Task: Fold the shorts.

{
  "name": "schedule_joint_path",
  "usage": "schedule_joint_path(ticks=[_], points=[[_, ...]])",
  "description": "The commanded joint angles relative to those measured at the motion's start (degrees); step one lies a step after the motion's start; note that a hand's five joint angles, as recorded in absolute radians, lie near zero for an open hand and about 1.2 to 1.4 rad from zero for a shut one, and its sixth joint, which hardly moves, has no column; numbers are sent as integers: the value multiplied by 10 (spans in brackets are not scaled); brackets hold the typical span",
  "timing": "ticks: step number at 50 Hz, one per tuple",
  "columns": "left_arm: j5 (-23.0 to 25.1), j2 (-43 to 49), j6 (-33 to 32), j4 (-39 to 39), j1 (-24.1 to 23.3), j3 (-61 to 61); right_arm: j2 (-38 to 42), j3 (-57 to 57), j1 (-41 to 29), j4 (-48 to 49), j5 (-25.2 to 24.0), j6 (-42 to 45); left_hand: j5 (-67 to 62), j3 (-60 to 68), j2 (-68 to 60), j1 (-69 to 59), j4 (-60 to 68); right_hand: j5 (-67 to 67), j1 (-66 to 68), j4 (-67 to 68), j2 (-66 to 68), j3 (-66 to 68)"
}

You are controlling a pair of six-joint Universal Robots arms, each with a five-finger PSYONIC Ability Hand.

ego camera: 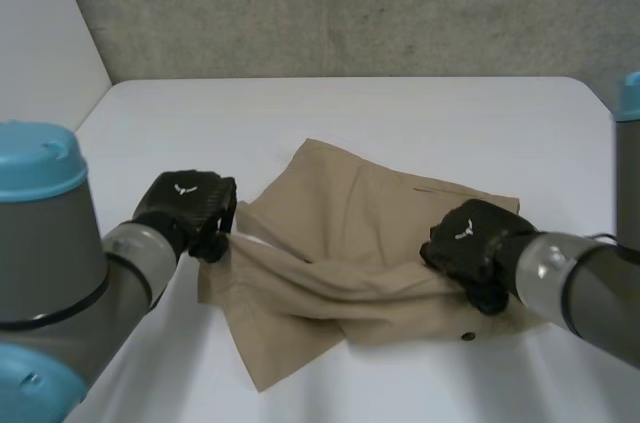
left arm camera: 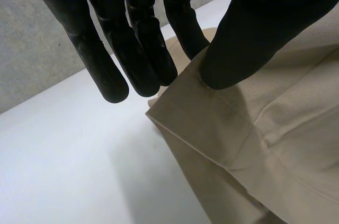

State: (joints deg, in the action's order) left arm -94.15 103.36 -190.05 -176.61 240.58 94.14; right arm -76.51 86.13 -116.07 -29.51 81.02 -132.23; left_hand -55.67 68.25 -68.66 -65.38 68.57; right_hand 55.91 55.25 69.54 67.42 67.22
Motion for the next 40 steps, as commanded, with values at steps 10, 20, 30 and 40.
schedule_joint_path(ticks=[10,20,30,40], points=[[-51,110,-61,-224,-7,-367,80,-242,-2,472,101,-51,-143,117,-113,-146,114,141,247,105,126,128],[-56,-51,-59,-445,-6,-254,1,-178,-3,643,99,-80,-143,117,-113,-146,114,141,247,105,126,128],[-46,-40,-58,-429,-6,-75,60,-111,-11,489,93,-82,-143,117,-113,-146,114,141,247,105,126,128],[-50,86,-59,-406,-10,49,156,-28,-13,488,36,-104,-143,117,-113,-146,114,141,247,105,126,128]])
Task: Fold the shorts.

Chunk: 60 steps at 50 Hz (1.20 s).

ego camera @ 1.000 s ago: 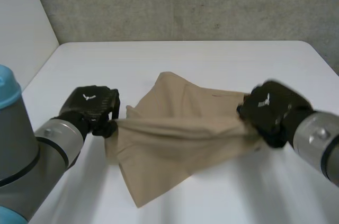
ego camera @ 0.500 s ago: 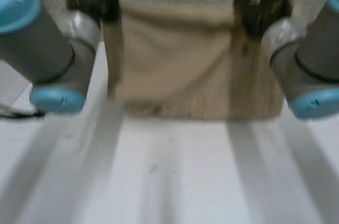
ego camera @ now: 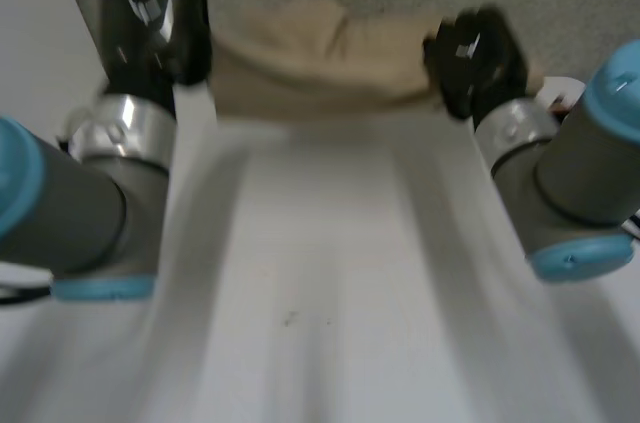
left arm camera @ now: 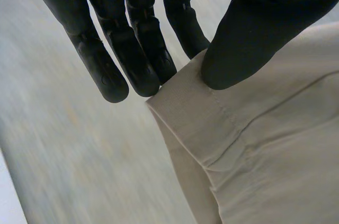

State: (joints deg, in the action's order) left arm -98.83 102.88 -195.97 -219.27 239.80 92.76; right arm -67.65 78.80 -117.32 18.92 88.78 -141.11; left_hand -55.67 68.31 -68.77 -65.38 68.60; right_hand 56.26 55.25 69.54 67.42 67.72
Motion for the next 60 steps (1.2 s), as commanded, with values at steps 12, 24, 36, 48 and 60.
schedule_joint_path(ticks=[12,24,36,48,60], points=[[-4,123,-1,133,-13,81,93,72,20,-91,-48,-174,-143,117,-112,-146,114,-235,-125,-268,-246,-250],[-5,95,3,140,-5,84,27,113,124,-172,-99,-324,-143,117,-112,-146,114,-227,-117,-260,-239,-242],[-5,81,2,162,-4,85,31,131,133,-175,-111,-287,-143,117,-112,-146,114,137,247,105,126,123],[5,21,-41,375,-4,81,-43,192,124,-316,-98,80,-143,117,-112,-146,114,137,247,105,126,123],[154,-103,-152,633,-6,140,-107,220,132,-500,-106,155,-143,117,-112,-146,114,137,247,105,126,123]])
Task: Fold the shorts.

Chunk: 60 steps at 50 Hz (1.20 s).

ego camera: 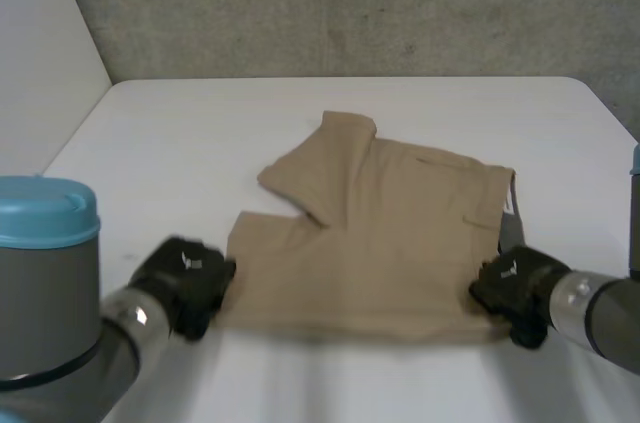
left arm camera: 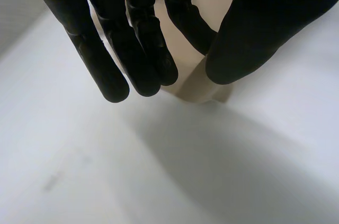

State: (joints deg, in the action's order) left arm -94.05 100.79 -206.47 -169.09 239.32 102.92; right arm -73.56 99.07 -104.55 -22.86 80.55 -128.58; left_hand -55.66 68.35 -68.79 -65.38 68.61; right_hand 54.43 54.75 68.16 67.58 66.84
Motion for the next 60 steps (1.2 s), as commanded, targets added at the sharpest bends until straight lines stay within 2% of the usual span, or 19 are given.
schedule_joint_path(ticks=[1,4,9,16,20,25,28,33,37,39,43,47,49,52,53,54,55,56,60], points=[[115,-90,-49,137,-2,40,-53,20,4,-83,-28,32,-143,117,-112,-146,114,156,252,118,124,132],[139,-115,-52,148,-1,37,-70,24,3,-90,-46,36,-143,117,-112,-146,114,156,252,118,124,132],[142,-113,-56,133,11,-8,-72,6,6,-95,-61,35,-143,117,-112,-146,114,156,252,118,124,132],[125,21,-58,21,26,-146,-37,-86,16,-41,-54,-24,-143,117,-112,-146,114,156,252,118,124,132],[70,125,-62,3,7,-266,20,-152,14,1,-40,-78,-143,117,-112,-146,114,156,252,118,124,132],[-30,301,-87,-11,-25,-485,88,-231,10,57,4,-123,-143,117,-112,-146,114,156,252,118,124,132],[-49,361,-116,-47,-27,-563,122,-261,6,99,30,-127,-143,117,-112,-146,114,156,252,118,124,132],[-54,458,-183,-204,-34,-665,176,-290,5,216,86,-127,-143,117,-112,-146,114,156,252,118,124,132],[-50,507,-203,-286,-36,-704,210,-291,-5,294,113,-123,-143,117,-112,-146,114,156,252,118,124,132],[-47,526,-204,-300,-37,-718,221,-290,-14,323,118,-122,-143,117,-112,-146,114,156,252,118,124,132],[-21,568,-202,-318,-39,-744,265,-291,-26,422,123,-109,-143,117,-112,-146,114,156,252,118,124,132],[31,613,-200,-424,-37,-756,301,-292,-29,502,138,-73,-143,117,-112,-146,114,156,252,118,124,132],[37,622,-200,-461,-36,-753,309,-293,-29,525,153,-60,-143,117,-112,-146,114,11,107,-27,-21,-14],[39,632,-199,-522,-34,-750,313,-292,-35,563,180,-46,-143,117,-112,-146,114,-344,-247,-381,-375,-368],[39,631,-196,-531,-34,-745,311,-292,-35,567,187,-43,-92,65,-61,-95,62,-503,-406,-540,-535,-527],[40,629,-186,-538,-34,-731,308,-293,-36,568,196,-44,292,-318,323,289,-321,-544,-448,-582,-576,-568],[40,629,-186,-538,-34,-730,302,-291,-36,566,196,-47,295,-322,327,293,-325,-544,-448,-582,-576,-568],[40,623,-171,-542,-38,-710,281,-281,-37,560,195,-52,557,-583,588,554,-586,-544,-448,-582,-576,-568],[40,566,-155,-545,-47,-634,215,-247,-36,526,176,-90,557,-583,588,554,-586,-544,-448,-582,-576,-568]])
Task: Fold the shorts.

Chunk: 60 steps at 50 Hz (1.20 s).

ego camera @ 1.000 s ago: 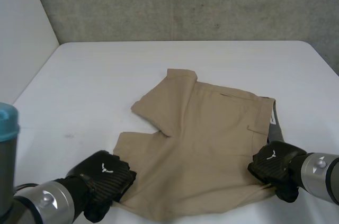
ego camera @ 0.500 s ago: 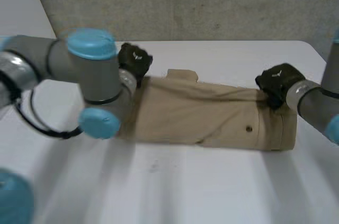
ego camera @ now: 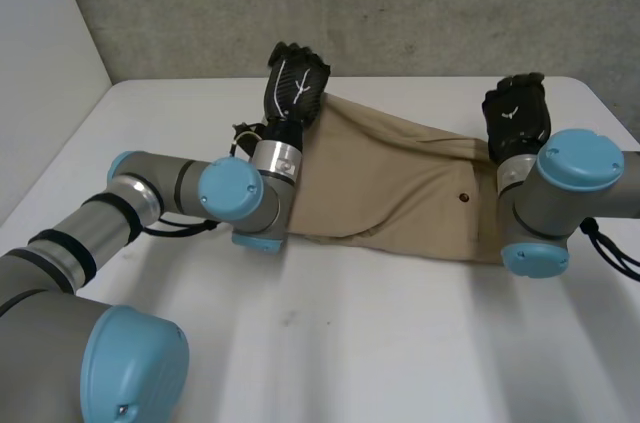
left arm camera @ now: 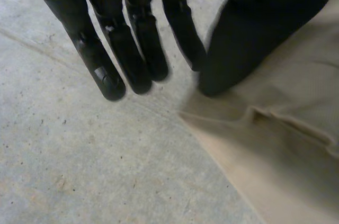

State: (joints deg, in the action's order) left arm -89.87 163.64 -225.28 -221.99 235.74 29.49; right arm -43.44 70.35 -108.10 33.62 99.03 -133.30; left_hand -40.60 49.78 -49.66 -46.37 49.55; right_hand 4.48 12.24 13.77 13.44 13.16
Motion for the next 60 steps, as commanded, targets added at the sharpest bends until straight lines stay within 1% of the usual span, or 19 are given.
schedule_joint_path(ticks=[1,4,5,10,11,14,16,21,22,26,30,37,39,40,41,43,52,56,60], points=[[-5,-76,33,-16,-12,117,-99,46,0,-47,-15,-54,406,-398,397,364,-395,-45,-22,-38,-34,-32],[-7,-133,34,-14,-12,188,-154,72,5,-100,-55,-109,406,-398,397,364,-395,-45,-22,-38,-34,-32],[-11,-161,35,-8,-11,226,-182,81,7,-139,-76,-137,406,-398,397,364,-395,-45,-22,-38,-34,-32],[-33,-237,48,18,-5,318,-229,96,26,-266,-123,-206,406,-398,397,364,-395,-45,-22,-38,-34,-32],[-36,-260,65,35,1,339,-234,102,38,-308,-132,-226,406,-398,397,364,-395,-45,-22,-38,-34,-32],[-36,-286,98,70,10,367,-237,123,55,-373,-150,-255,406,-398,397,364,-395,-45,-22,-38,-34,-32],[-36,-307,136,117,22,389,-240,138,62,-387,-156,-266,406,-398,397,364,-395,-45,-22,-38,-34,-32],[-33,-354,219,218,32,417,-256,199,94,-364,-177,-269,406,-398,397,364,-395,18,41,25,29,31],[-33,-360,233,232,35,420,-257,220,105,-345,-185,-269,406,-398,397,364,-395,77,99,84,87,90],[-31,-386,301,294,46,442,-256,258,124,-299,-200,-269,406,-398,397,364,-395,186,209,193,197,199],[-29,-404,331,310,47,464,-246,276,137,-265,-208,-272,404,-396,394,362,-393,217,239,224,227,230],[-28,-423,333,309,46,499,-184,272,137,-204,-205,-266,406,-397,396,363,-395,237,259,244,247,250],[-28,-425,333,308,46,503,-176,270,137,-195,-204,-265,406,-397,396,363,-395,306,328,313,316,319],[-28,-425,333,308,46,504,-171,268,137,-189,-202,-264,406,-397,396,363,-395,406,428,413,416,419],[-28,-425,333,308,46,505,-164,265,137,-181,-204,-263,406,-397,396,363,-395,560,582,567,570,573],[-28,-426,333,308,46,506,-162,263,138,-172,-205,-261,406,-397,396,363,-395,654,676,661,664,667],[-29,-439,333,308,47,522,-190,249,169,-195,-199,-209,406,-398,397,364,-395,655,678,662,666,668],[-29,-468,333,308,52,543,-241,226,189,-250,-199,-142,406,-398,397,364,-395,655,678,662,666,668],[-28,-498,333,306,63,563,-251,183,190,-312,-197,-76,406,-398,397,364,-395,655,678,662,666,668]])
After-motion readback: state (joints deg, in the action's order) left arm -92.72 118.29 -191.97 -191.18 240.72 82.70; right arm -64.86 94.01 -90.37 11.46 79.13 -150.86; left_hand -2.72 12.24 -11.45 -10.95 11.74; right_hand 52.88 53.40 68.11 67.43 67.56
